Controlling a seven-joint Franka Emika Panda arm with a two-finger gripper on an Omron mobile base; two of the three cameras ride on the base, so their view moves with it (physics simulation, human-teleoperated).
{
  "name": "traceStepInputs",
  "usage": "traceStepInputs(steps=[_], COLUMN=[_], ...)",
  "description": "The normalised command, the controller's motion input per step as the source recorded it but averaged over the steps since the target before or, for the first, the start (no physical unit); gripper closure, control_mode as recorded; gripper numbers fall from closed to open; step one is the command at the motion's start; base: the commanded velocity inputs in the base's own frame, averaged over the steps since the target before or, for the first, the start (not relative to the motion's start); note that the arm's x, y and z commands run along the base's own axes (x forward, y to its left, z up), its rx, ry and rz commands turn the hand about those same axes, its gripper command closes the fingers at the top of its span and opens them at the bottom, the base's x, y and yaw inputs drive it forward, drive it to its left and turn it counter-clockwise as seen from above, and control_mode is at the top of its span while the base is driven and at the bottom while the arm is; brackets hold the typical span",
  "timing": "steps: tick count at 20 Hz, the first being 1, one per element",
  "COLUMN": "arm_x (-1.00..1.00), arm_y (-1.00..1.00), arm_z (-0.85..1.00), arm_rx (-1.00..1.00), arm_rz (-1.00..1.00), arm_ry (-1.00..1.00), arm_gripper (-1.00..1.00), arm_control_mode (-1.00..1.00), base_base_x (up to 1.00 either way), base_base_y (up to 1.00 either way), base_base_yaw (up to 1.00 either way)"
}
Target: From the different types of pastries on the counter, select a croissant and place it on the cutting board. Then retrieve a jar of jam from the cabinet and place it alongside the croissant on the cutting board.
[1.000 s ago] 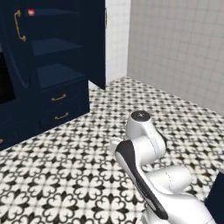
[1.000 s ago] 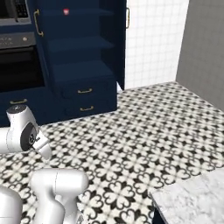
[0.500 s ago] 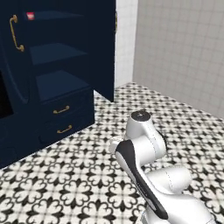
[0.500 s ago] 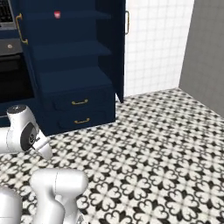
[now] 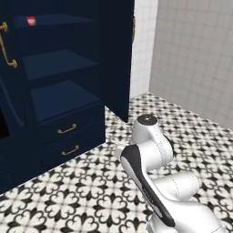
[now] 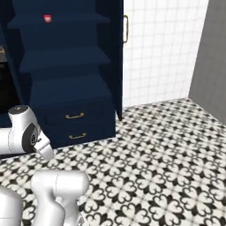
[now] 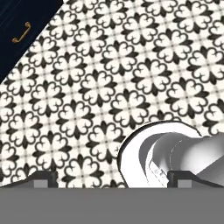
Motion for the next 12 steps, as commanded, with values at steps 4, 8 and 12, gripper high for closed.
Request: traceStepInputs(steps=[4,8,12], arm_x=[0.00,0.00,0.00], arm_y=[0.00,0.00,0.00], arm_z=[0.00,0.00,0.00], arm_rx=[0.00,0.00,0.00], arm_rz=[0.00,0.00,0.00], arm_ry=[0.00,0.00,0.00], arm_gripper=[-1.00,-1.00,-1.00], arm_control_mode=[1.00,1.00,1.00], base_base_x=[1.00,1.00,1.00], base_base_y=[-0.04,-0.33,-0.39], base_base_yaw=[0.28,0.28,0.27])
